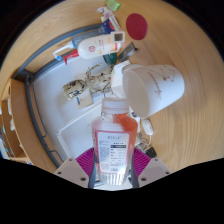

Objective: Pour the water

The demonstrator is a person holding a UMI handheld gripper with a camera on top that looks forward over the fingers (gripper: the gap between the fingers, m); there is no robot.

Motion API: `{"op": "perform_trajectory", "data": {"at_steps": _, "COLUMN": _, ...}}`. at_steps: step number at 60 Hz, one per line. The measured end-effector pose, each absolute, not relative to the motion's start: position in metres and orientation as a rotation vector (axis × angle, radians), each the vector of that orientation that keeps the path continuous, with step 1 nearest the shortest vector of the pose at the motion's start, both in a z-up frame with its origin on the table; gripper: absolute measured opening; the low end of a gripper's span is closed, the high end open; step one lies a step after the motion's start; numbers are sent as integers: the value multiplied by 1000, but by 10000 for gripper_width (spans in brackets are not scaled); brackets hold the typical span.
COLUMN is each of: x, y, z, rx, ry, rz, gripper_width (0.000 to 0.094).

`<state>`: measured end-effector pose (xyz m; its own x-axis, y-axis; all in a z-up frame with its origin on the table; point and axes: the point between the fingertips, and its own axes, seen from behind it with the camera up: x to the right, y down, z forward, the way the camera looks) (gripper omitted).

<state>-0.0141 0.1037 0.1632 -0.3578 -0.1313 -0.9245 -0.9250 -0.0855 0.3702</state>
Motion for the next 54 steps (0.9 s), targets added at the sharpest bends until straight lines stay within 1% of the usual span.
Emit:
{"op": "perform_trajectory", "data": {"at_steps": 6, "x": -16, "y": 103, "z": 188, "rx": -1236, "ry": 1401, "rz": 1483, "gripper_width": 507}}
{"op": "perform_trajectory", "data": {"at_steps": 12, "x": -19, "y": 101, "z": 222, "rx": -1430, "ry": 1130, "rz": 1327, "gripper_width": 506}}
{"op": "perform_trajectory", "data": {"at_steps": 16, "x": -10, "y": 96, "z": 234, "rx": -1612, "ry": 886, "rz": 1091, "gripper_width": 504}}
{"op": "perform_trajectory", "data": {"at_steps": 20, "x": 11, "y": 94, "z": 249, "rx": -1713, "ry": 656, "rz": 840, "gripper_width": 509}}
{"op": "perform_trajectory", "data": {"at_steps": 25, "x": 45, "y": 91, "z": 261, "rx": -1761, "ry": 421, "rz": 561, "gripper_width": 508}}
{"op": "perform_trajectory", "data": {"at_steps": 29, "x": 77, "y": 90, "z": 264, "rx": -1765, "ry": 295, "rz": 357, "gripper_width": 511}}
{"op": "perform_trajectory", "data": {"at_steps": 35, "x": 133, "y": 84, "z": 256, "rx": -1741, "ry": 194, "rz": 73, "gripper_width": 510}}
{"op": "perform_trajectory", "data": {"at_steps": 37, "x": 149, "y": 84, "z": 254, "rx": -1723, "ry": 179, "rz": 26, "gripper_width": 508}}
{"op": "perform_trajectory", "data": {"at_steps": 41, "x": 176, "y": 80, "z": 237, "rx": -1711, "ry": 165, "rz": -58, "gripper_width": 508}}
{"op": "perform_trajectory", "data": {"at_steps": 48, "x": 214, "y": 83, "z": 196, "rx": -1714, "ry": 145, "rz": -131, "gripper_width": 508}}
{"op": "perform_trajectory", "data": {"at_steps": 54, "x": 234, "y": 89, "z": 149, "rx": -1777, "ry": 134, "rz": -157, "gripper_width": 510}}
